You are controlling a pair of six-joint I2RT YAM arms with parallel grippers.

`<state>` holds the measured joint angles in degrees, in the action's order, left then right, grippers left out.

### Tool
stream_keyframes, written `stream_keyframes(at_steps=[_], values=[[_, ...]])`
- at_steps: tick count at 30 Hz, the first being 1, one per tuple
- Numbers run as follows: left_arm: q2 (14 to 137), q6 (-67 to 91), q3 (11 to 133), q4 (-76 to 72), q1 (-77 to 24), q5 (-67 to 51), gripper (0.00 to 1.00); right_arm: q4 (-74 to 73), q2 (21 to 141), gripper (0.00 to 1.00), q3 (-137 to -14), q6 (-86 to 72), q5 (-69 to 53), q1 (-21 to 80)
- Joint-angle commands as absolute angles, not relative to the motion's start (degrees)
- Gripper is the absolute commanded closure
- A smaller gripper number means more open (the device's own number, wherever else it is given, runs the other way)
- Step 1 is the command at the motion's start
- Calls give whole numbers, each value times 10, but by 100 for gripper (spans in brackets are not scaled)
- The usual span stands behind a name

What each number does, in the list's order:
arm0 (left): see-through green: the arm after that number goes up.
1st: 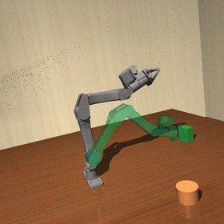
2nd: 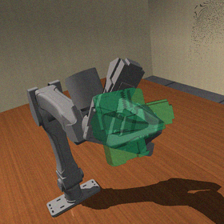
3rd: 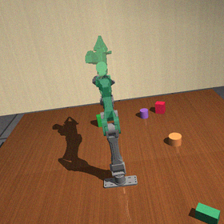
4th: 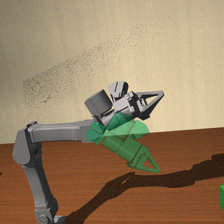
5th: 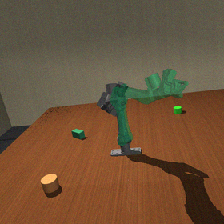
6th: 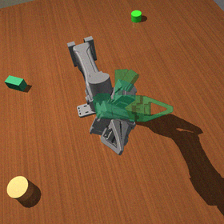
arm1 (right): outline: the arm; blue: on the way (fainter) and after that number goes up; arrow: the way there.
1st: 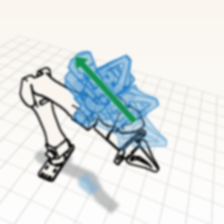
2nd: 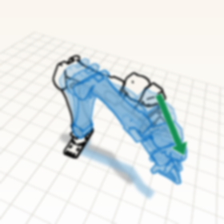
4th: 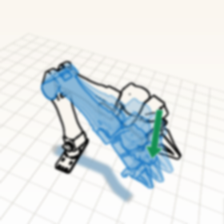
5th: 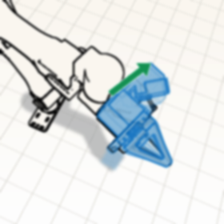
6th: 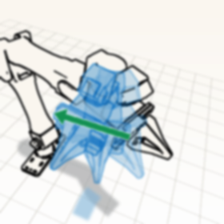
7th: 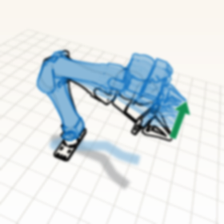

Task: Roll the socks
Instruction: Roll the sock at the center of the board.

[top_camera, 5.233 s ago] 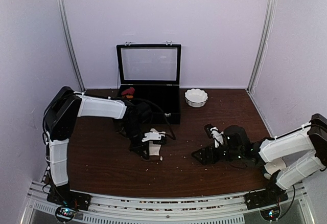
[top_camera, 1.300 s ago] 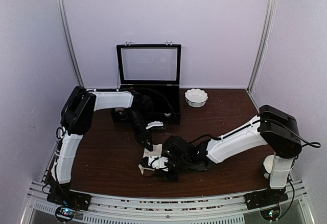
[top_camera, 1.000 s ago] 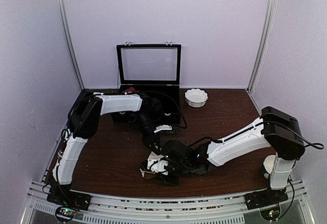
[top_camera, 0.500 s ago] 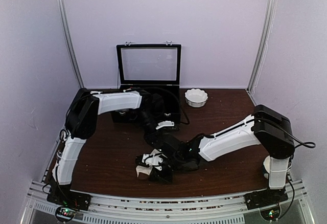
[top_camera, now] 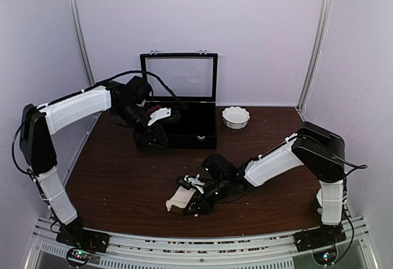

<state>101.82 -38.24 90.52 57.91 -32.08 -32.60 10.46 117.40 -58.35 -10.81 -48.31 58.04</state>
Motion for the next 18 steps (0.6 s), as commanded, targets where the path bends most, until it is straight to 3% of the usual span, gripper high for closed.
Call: stream_keyframes(at_steps=[1, 8, 18], values=[[1008, -468, 815, 626, -345, -386, 64, -20, 1244, 100, -534, -157, -470, 550], [1018, -474, 735, 580, -451, -332, 66, -37, 1273, 100, -542, -166, -474, 528], [1039, -409, 693, 472, -500, -301, 65, -19, 1274, 100, -563, -206, -484, 515]])
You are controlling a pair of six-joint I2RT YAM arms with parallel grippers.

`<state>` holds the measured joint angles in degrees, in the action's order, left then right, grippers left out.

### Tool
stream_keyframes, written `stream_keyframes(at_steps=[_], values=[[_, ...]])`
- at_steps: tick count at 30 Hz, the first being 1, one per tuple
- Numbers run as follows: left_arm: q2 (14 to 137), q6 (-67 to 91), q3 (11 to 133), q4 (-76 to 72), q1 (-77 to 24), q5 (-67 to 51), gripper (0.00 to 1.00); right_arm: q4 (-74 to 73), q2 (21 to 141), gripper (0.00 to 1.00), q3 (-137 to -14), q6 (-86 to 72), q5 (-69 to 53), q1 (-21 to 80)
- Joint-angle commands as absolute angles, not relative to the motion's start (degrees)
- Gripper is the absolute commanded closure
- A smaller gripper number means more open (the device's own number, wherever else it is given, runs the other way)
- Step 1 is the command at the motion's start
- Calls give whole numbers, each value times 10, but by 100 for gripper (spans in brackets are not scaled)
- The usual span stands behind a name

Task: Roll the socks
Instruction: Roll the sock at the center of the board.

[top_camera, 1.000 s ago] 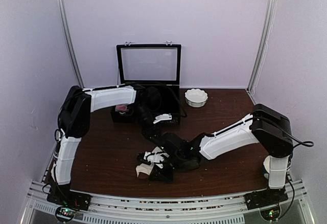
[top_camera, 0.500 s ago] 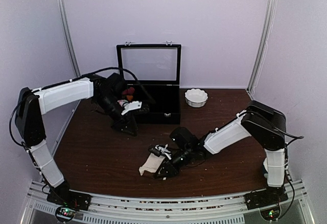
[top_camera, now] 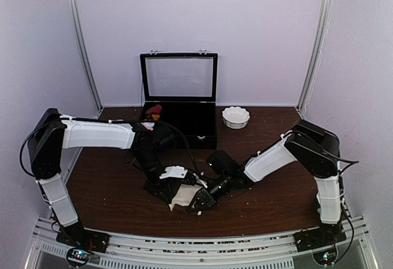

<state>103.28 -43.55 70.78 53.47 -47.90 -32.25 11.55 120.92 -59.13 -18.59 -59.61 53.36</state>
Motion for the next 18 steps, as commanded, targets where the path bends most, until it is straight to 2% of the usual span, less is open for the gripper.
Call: stream_keyframes(at_steps=[1, 12, 15, 18], values=[[1045, -409, 696, 471, -506, -298, 64, -19, 1274, 100, -566, -209, -484, 515], [1116, -410, 722, 481, -522, -271, 66, 42, 1279, 100, -565, -273, -491, 514], [1126, -389, 722, 458, -522, -231, 74, 54, 1273, 100, -561, -283, -492, 514], [1135, -377, 729, 454, -520, -221, 88, 57, 1267, 94, -559, -287, -489, 514]])
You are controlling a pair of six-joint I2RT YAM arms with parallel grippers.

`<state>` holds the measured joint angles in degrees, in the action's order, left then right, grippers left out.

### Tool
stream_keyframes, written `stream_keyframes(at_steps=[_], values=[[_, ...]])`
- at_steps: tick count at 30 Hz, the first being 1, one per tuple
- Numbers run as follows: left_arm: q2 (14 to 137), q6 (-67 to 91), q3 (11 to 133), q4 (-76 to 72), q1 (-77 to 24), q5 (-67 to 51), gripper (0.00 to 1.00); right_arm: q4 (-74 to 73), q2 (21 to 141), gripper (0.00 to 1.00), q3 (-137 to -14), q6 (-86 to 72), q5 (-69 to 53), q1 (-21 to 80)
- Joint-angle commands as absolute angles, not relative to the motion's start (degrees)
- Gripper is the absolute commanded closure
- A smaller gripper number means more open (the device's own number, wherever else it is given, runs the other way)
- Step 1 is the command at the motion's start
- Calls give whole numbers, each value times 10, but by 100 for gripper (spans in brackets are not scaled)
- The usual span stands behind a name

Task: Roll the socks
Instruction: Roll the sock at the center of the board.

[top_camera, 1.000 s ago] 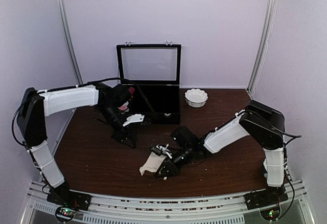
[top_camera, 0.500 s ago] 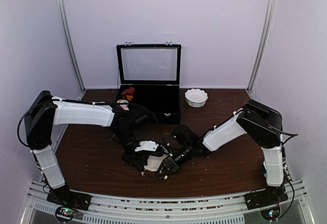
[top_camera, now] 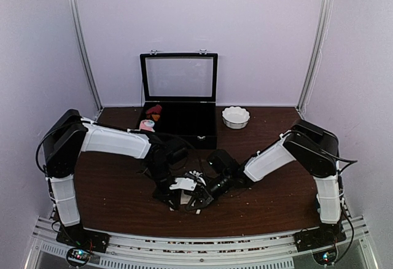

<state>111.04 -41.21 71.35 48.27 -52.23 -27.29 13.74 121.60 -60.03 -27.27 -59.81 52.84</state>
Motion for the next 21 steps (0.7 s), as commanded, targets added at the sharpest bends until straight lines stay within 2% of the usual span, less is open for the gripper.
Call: stream_keyframes(at_steps=[1, 3, 5, 9, 15, 16, 17, 18, 19, 21], values=[[1141, -376, 733, 458, -519, -223, 94, 60, 1264, 91, -558, -290, -488, 515], [1155, -373, 743, 470, -517, -226, 100, 63, 1255, 87, -554, -293, -484, 514], [1170, -372, 753, 486, -513, -229, 100, 61, 1242, 80, -549, -293, -475, 515], [1200, -366, 793, 527, -489, -248, 100, 48, 1206, 75, -527, -281, -434, 513], [1261, -344, 849, 576, -457, -232, 100, 32, 1138, 58, -481, -274, -371, 513], [1269, -340, 853, 578, -453, -225, 100, 33, 1129, 52, -471, -274, -365, 513], [1276, -338, 856, 580, -450, -216, 100, 37, 1121, 33, -463, -274, -362, 513], [1281, -337, 858, 582, -449, -209, 100, 42, 1115, 4, -452, -274, -360, 513], [1284, -337, 857, 582, -447, -206, 100, 46, 1108, 1, -442, -275, -356, 513], [1283, -337, 851, 582, -443, -204, 100, 53, 1095, 0, -421, -273, -344, 513]])
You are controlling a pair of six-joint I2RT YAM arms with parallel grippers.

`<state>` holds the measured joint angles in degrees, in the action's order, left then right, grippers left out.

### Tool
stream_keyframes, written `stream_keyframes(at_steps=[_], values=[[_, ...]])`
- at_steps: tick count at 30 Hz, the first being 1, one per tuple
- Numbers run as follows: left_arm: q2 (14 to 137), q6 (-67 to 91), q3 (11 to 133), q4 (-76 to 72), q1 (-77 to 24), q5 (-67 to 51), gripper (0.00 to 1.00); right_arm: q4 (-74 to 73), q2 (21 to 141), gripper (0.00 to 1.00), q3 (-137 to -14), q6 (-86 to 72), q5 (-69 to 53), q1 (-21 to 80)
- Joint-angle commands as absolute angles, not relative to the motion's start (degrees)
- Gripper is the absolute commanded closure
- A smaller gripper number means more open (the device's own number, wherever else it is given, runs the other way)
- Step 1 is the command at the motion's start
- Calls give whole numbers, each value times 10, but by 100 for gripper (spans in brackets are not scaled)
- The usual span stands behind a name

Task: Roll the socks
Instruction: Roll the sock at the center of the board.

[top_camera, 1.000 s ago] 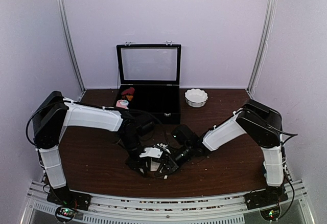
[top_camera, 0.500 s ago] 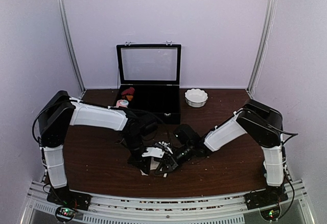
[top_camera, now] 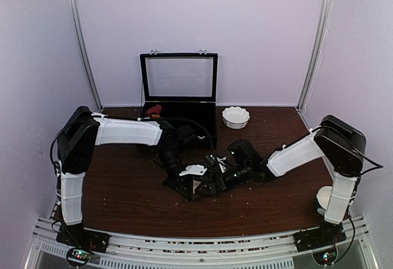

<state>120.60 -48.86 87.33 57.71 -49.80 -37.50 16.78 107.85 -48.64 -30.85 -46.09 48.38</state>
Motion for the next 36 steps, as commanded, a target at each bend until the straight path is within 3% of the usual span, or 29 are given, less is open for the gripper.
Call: stream_keyframes(at_steps=[1, 13, 24, 28, 30, 33, 36], values=[[1281, -337, 847, 582, -443, -203, 100, 53, 1089, 0, -412, -273, -338, 513], [1269, -340, 822, 592, -428, -184, 100, 31, 989, 0, -335, -254, -166, 501], [1263, -369, 883, 607, -461, -202, 100, 340, 843, 0, -190, -274, -168, 503], [1264, -381, 910, 614, -474, -196, 100, 469, 793, 0, -102, -413, -79, 494], [1267, -383, 921, 624, -475, -190, 100, 500, 810, 0, -110, -399, -158, 483], [1260, -382, 915, 629, -475, -187, 100, 495, 841, 0, -142, -344, -211, 486], [1259, -375, 908, 632, -475, -187, 100, 336, 806, 0, -190, -228, -55, 560]])
